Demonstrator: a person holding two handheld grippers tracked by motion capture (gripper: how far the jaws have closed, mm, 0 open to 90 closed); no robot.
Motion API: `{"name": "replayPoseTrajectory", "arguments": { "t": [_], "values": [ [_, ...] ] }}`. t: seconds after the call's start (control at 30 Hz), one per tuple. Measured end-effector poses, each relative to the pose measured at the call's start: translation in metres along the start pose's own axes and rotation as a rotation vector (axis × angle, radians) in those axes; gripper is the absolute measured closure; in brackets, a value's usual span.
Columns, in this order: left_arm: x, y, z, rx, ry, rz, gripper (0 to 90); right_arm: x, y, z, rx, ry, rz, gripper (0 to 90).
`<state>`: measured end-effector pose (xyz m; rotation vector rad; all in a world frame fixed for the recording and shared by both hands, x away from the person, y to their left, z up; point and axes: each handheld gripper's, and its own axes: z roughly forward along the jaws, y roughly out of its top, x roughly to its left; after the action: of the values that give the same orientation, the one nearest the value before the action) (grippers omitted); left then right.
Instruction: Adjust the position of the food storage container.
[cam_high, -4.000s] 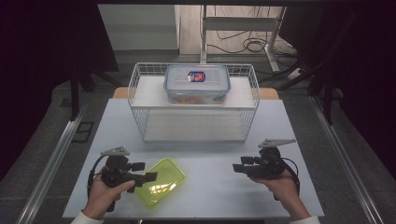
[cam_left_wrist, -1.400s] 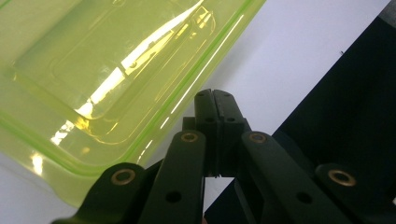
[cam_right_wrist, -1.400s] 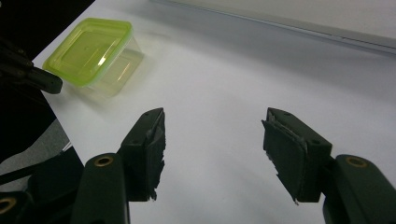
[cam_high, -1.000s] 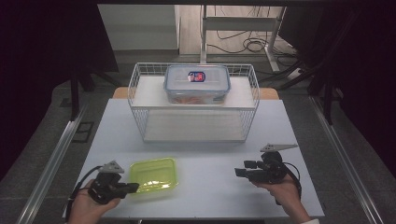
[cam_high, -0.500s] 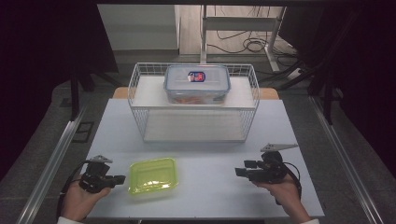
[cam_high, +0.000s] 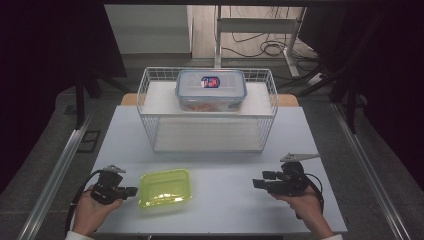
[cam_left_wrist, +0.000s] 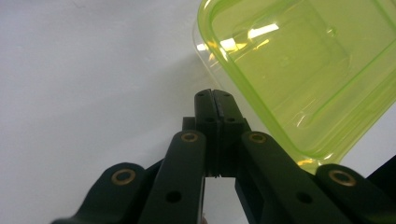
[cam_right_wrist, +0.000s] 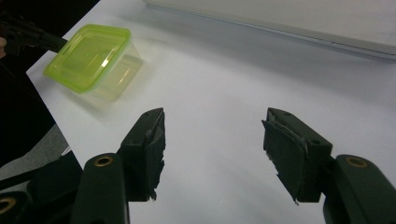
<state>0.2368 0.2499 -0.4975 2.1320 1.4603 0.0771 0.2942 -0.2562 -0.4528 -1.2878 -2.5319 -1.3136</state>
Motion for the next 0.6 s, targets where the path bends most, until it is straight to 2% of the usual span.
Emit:
{"name": "replayPoseTrajectory", "arguments": {
  "t": [0.33, 0.53, 0.57, 0.6],
  "values": [
    [-0.012, 0.014, 0.011, 0.005, -0.019, 0.018, 89.8, -0.001, 0.0, -0.001, -0.001, 0.0, 0.003, 38.6],
    [-0.024, 0.026, 0.022, 0.017, -0.044, 0.05, 89.8, 0.0, 0.0, 0.0, -0.001, 0.001, 0.004, 38.5],
    [-0.027, 0.028, 0.025, 0.004, -0.05, 0.035, 89.7, 0.0, 0.0, -0.001, -0.001, 0.001, 0.004, 38.5],
    [-0.029, 0.03, 0.026, 0.018, -0.051, 0.06, 89.8, 0.0, 0.0, -0.001, -0.002, 0.001, 0.004, 38.5]
  ]
}}
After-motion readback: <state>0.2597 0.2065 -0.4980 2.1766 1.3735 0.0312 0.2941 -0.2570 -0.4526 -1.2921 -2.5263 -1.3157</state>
